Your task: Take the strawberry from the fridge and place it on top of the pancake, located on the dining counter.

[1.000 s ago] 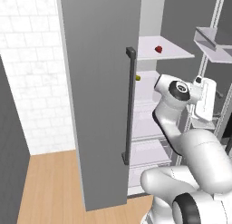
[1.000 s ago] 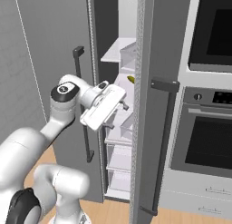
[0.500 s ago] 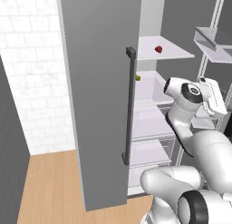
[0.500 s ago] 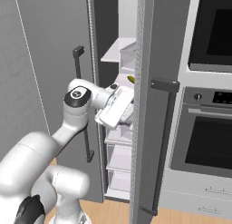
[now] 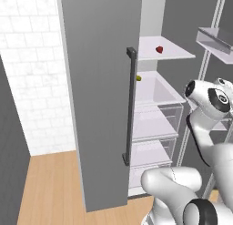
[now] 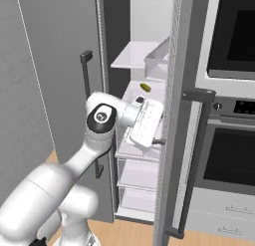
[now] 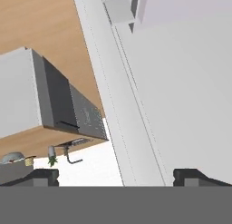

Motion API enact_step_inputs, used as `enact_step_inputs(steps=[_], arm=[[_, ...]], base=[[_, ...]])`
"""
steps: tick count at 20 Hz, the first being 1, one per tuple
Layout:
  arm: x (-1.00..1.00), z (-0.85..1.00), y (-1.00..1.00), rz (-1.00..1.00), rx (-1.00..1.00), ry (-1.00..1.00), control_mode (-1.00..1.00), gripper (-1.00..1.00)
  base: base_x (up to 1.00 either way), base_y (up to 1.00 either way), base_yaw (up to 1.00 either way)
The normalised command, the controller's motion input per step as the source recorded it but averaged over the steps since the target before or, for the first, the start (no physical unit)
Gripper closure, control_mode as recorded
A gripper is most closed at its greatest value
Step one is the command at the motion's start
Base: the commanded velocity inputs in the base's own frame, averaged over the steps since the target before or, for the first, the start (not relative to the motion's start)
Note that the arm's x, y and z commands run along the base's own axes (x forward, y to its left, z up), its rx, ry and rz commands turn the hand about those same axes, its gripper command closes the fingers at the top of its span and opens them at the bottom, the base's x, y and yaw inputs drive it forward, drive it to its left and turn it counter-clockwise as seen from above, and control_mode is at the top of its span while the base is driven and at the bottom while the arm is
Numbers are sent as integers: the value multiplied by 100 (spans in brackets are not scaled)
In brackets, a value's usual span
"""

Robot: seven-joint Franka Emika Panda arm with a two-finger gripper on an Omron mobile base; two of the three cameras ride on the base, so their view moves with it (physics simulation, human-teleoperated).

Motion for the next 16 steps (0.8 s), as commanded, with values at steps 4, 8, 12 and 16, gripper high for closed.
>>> enact_step_inputs(steps=[4,8,12,16], arm=[[-11,-1,-58,5,9,0,-100,-100],[-1,0,-17,1,4,0,-100,-100],[0,0,50,1,0,0,-100,-100],[0,0,97,3,0,0,-100,-100]], base=[[0,0,0],[0,0,0],[0,0,0],[0,0,0]])
